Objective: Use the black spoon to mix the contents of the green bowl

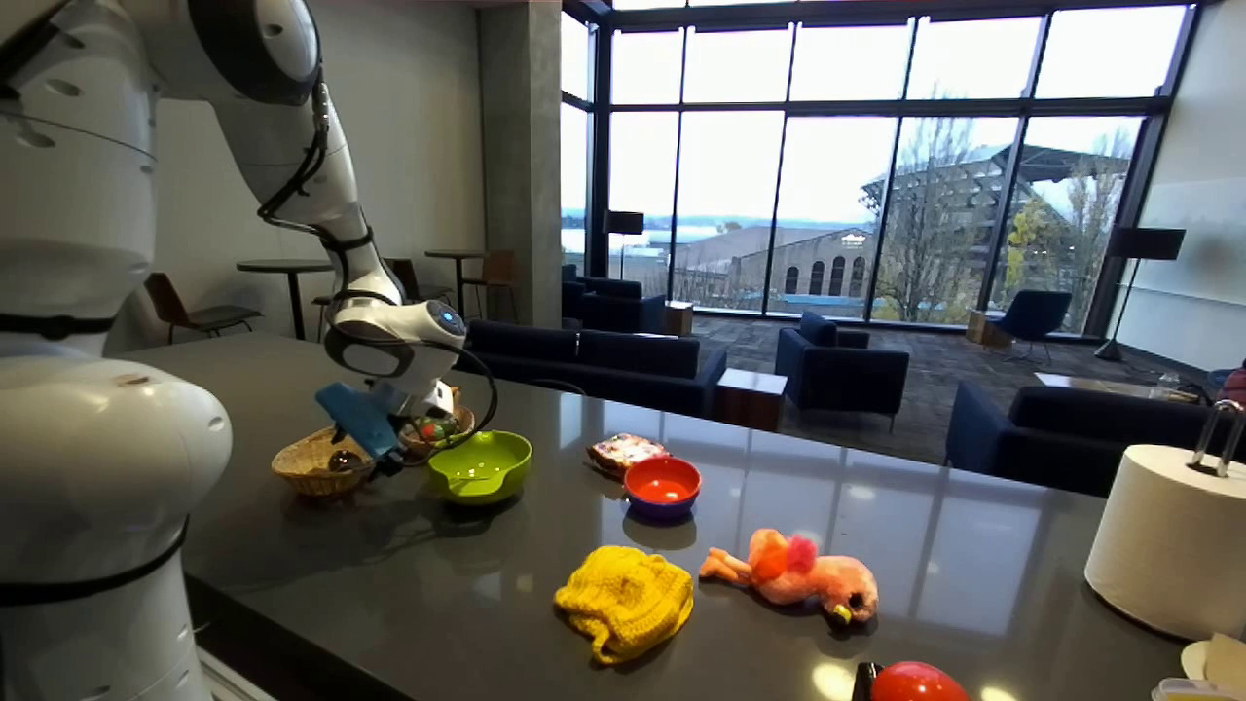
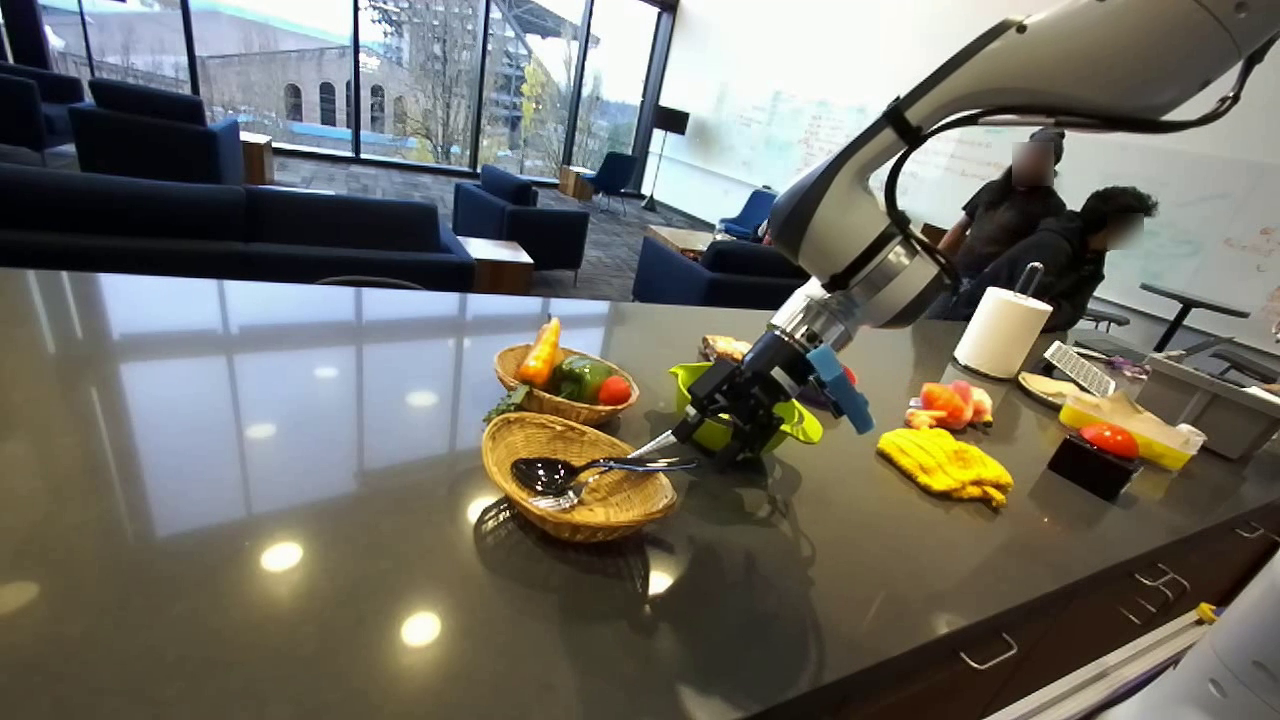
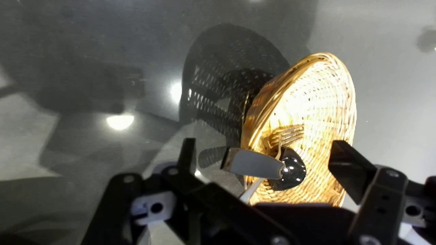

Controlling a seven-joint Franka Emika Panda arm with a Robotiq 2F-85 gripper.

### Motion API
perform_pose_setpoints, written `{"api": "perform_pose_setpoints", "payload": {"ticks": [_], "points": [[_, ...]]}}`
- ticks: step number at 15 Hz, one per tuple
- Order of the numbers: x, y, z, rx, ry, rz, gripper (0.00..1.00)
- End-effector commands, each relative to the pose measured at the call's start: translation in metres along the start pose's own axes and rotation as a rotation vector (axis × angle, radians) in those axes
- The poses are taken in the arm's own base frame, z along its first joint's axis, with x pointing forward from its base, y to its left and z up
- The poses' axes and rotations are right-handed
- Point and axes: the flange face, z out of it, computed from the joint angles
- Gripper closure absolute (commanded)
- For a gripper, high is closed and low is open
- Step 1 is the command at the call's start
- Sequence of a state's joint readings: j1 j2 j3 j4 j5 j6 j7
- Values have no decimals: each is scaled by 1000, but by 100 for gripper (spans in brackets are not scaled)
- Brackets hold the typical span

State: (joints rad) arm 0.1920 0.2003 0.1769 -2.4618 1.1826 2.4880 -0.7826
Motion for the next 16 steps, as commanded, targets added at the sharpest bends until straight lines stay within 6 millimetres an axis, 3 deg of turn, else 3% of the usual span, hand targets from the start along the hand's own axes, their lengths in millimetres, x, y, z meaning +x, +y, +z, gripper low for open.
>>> {"api": "perform_pose_setpoints", "payload": {"ticks": [1, 11, 12, 13, 16], "points": [[8, -2, 9, 31, -3, -28, 0], [22, 0, 21, 33, -9, -64, 0], [23, 0, 21, 33, -8, -63, 7], [24, 0, 21, 31, -5, -61, 27], [27, -1, 20, 34, -2, -60, 48]]}}
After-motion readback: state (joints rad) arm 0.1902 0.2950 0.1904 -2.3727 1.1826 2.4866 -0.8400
